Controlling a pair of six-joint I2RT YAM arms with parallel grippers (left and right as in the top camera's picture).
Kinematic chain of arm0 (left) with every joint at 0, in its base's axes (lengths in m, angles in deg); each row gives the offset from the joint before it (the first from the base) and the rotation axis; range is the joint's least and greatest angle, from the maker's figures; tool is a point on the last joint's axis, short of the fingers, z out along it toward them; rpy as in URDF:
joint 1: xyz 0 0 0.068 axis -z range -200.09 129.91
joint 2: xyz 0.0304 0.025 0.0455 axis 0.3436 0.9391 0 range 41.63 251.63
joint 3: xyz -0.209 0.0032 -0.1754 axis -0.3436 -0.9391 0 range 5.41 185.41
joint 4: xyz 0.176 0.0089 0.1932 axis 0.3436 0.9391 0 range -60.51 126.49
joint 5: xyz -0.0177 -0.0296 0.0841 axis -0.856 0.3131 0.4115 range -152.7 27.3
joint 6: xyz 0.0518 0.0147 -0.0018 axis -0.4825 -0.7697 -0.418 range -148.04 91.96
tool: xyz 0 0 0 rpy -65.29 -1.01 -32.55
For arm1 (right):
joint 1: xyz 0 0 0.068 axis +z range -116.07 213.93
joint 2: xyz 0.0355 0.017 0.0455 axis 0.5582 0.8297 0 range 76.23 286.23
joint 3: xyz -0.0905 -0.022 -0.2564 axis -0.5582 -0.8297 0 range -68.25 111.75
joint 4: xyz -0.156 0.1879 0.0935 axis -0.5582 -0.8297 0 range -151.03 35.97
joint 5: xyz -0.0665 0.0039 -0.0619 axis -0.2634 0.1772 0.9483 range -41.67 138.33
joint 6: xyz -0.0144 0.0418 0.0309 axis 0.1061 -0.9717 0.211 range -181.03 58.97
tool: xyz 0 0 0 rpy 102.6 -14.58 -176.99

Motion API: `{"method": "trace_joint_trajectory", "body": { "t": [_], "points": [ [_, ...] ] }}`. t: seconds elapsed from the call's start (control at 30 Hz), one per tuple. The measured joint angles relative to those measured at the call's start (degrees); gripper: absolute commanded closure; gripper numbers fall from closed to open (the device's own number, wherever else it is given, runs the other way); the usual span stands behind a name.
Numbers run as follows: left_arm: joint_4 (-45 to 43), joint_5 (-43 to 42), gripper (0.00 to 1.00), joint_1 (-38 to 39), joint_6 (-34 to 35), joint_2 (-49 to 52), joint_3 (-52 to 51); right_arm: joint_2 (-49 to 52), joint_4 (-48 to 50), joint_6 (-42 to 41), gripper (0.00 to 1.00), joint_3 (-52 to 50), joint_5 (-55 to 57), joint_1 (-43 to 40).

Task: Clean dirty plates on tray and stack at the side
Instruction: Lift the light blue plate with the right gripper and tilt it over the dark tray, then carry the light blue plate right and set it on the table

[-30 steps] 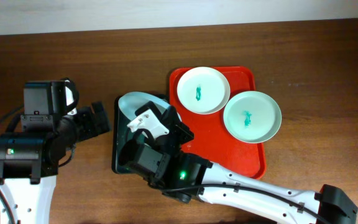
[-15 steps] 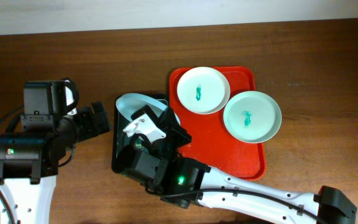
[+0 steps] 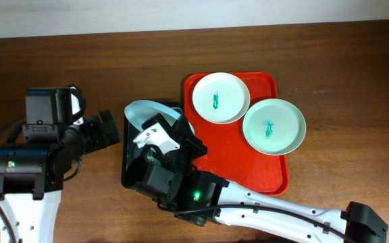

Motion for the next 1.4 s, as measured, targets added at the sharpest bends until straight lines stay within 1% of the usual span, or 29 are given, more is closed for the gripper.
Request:
{"method": "trace_joint_trajectory", "body": {
  "t": [0.17, 0.23, 0.27, 0.33, 0.37, 0.43, 0.5, 0.57, 0.7, 0.8, 0.87, 0.97, 1.07, 1.17, 1.3, 1.4],
  "points": [
    [0.0, 0.0, 0.01, 0.0, 0.0, 0.0, 0.0, 0.0, 0.0, -0.15, 0.96, 0.0, 0.0, 0.0],
    [0.0, 0.0, 0.0, 0.0, 0.0, 0.0, 0.0, 0.0, -2.67, -2.84, 0.96, 0.13, -0.57, 0.0],
    [0.0, 0.0, 0.01, 0.0, 0.0, 0.0, 0.0, 0.0, -5.62, -5.07, 0.96, 0.33, -1.86, -0.28],
    [0.0, 0.0, 0.0, 0.0, 0.0, 0.0, 0.0, 0.0, -13.81, -13.57, 0.96, 0.52, -8.46, -1.77],
    [0.0, 0.0, 0.01, 0.0, 0.0, 0.0, 0.0, 0.0, -15.61, -16.11, 0.96, 0.57, -11.43, -2.71],
    [0.0, 0.0, 0.01, 0.0, 0.0, 0.0, 0.0, 0.0, -19.43, -22.73, 0.96, 0.57, -21.35, -6.8],
    [0.02, 0.0, 0.0, 0.0, 0.0, 0.0, 0.0, -0.02, -20.9, -27.52, 0.96, 0.55, -33.53, -13.79],
    [0.04, 0.0, 0.01, 0.0, 0.0, 0.0, 0.0, -0.81, -21.2, -29.94, 0.96, 0.55, -45.24, -20.92],
    [0.04, 0.0, 0.01, 0.0, 0.0, 0.0, -0.02, -7.69, -22.32, -30.1, 0.96, 0.52, -65.24, -37.27],
    [0.0, 0.0, 0.01, 0.0, 0.0, 0.0, 0.0, -15.47, -27.21, -29.53, 0.96, 0.61, -73.55, -51.32],
    [0.02, 0.0, 0.01, 0.0, 0.0, 0.0, -0.02, -18.71, -31.23, -28.46, 0.96, 0.63, -75.97, -60.13],
    [0.04, 0.0, 0.01, 0.0, 0.0, 0.0, 0.0, -19.93, -37.7, -25.55, 0.96, 0.79, -78.16, -76.59],
    [0.0, 0.0, 0.01, 0.0, 0.0, 0.0, 0.0, -17.77, -40.44, -22.67, 0.96, 0.79, -79.6, -89.02],
    [0.04, 0.0, 0.01, 0.0, 0.0, 0.0, 0.0, -13.55, -40.5, -20.92, 0.96, 0.79, -79.69, -101.7],
    [0.15, 0.0, 0.01, 0.0, 0.0, 0.0, 0.0, -5.7, -38.75, -19.93, 0.96, 0.79, -79.69, -114.05],
    [0.17, 0.02, 0.01, 0.0, 0.0, 0.0, 0.0, 1.38, -38.53, -19.43, 0.96, 0.81, -79.65, -117.79]
  ]
}}
